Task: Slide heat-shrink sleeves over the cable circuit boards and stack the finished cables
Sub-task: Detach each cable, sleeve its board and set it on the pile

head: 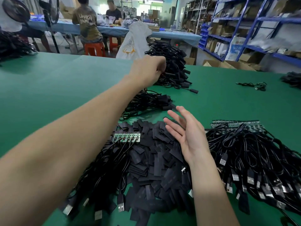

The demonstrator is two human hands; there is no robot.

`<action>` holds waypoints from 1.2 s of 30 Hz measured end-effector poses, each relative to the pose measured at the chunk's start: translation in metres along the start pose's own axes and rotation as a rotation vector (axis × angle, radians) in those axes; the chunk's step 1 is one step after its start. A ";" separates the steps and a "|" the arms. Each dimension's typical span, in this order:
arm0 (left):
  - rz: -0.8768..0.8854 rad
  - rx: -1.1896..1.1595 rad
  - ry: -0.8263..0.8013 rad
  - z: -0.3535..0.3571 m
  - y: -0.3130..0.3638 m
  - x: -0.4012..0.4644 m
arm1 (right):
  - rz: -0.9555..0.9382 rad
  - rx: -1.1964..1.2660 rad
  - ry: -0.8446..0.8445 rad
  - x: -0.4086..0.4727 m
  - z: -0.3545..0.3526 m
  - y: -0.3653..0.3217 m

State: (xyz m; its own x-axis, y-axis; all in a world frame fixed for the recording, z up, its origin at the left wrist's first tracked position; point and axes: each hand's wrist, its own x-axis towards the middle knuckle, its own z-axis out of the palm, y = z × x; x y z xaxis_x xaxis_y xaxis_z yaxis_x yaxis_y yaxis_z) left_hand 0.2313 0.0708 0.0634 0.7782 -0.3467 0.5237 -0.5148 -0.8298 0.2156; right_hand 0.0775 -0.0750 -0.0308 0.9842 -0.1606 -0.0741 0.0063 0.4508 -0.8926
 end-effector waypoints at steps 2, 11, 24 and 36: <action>-0.007 0.091 -0.088 0.007 -0.004 0.009 | 0.003 0.005 -0.005 0.000 -0.001 0.000; -0.137 0.298 -0.265 0.063 -0.012 -0.030 | 0.011 -0.002 -0.036 0.001 -0.003 0.001; -0.376 0.291 -0.381 0.054 -0.012 -0.073 | 0.038 -0.022 -0.048 -0.003 0.001 0.002; -0.297 0.056 -0.487 0.057 -0.024 -0.086 | 0.049 -0.095 -0.037 -0.004 0.003 0.002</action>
State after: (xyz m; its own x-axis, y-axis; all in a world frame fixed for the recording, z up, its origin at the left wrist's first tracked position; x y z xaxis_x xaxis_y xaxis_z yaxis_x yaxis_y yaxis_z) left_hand 0.1978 0.0951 -0.0339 0.9694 -0.2456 0.0045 -0.2392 -0.9396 0.2447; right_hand 0.0738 -0.0708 -0.0309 0.9888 -0.1075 -0.1039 -0.0570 0.3715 -0.9267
